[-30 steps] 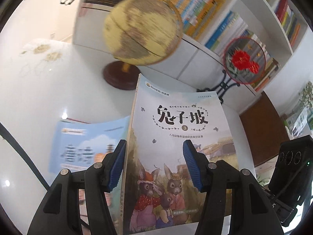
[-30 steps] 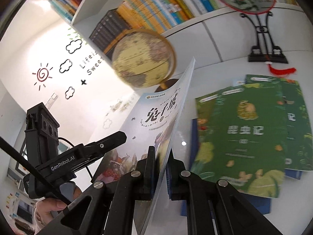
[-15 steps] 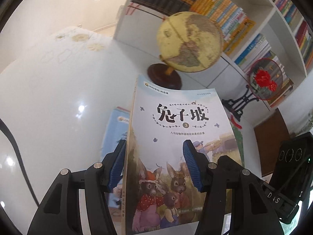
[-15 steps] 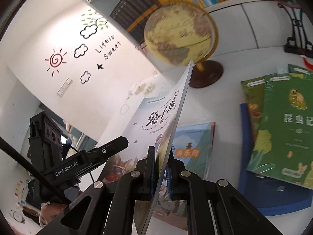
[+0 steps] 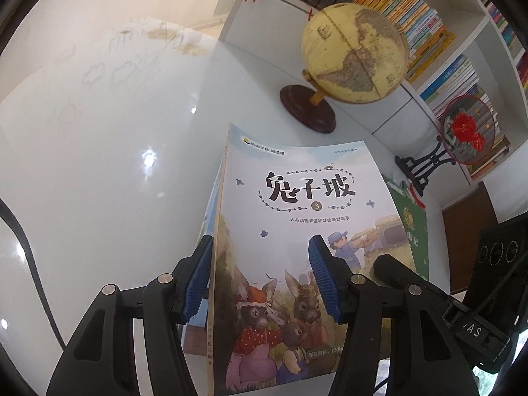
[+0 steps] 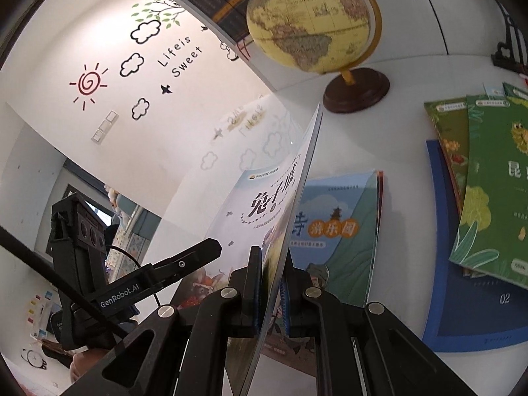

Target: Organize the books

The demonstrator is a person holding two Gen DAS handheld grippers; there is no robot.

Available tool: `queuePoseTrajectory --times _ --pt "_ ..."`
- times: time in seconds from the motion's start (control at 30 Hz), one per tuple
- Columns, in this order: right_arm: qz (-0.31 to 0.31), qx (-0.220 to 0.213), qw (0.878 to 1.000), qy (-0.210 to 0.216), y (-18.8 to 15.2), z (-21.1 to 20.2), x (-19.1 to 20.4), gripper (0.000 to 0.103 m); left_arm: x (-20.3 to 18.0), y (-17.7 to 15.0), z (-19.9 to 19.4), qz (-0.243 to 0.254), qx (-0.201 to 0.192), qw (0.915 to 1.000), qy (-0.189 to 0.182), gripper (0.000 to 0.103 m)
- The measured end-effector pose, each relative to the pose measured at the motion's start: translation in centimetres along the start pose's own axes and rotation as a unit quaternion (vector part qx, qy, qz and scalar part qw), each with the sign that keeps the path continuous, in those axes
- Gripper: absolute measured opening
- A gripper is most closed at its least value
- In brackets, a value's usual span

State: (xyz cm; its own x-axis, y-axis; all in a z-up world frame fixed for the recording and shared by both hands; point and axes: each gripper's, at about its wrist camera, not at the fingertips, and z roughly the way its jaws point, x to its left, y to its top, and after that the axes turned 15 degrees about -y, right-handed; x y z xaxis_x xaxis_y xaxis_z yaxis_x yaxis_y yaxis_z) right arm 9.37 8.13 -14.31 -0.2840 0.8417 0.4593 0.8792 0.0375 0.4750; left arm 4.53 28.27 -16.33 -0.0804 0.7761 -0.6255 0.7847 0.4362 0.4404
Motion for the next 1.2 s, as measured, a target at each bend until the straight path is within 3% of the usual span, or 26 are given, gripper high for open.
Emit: queuePoseTrajectory --times 0.47,0.77,1.0,1.2 --pt "0.021 0.037 0.999 -0.032 -1.8 2.5 -1.2 0.011 1.6 -1.4 2.2 -0.002 0.04 0.9991 0.014 0.054" --pt "0.065 0.058 0.996 -0.024 -2.7 4.0 -2.5 0.011 2.6 -1.4 2.8 -0.019 0.035 0.9988 0.029 0.055" --pt "0.075 0.067 0.994 -0.039 -2.7 4.4 -2.6 0.016 2.5 -1.4 3.3 -0.017 0.038 0.9985 0.037 0.055" --pt "0.095 0.082 0.992 -0.032 -2.5 4.7 -2.8 0.027 2.9 -1.3 3.9 -0.028 0.054 0.9971 0.045 0.066"
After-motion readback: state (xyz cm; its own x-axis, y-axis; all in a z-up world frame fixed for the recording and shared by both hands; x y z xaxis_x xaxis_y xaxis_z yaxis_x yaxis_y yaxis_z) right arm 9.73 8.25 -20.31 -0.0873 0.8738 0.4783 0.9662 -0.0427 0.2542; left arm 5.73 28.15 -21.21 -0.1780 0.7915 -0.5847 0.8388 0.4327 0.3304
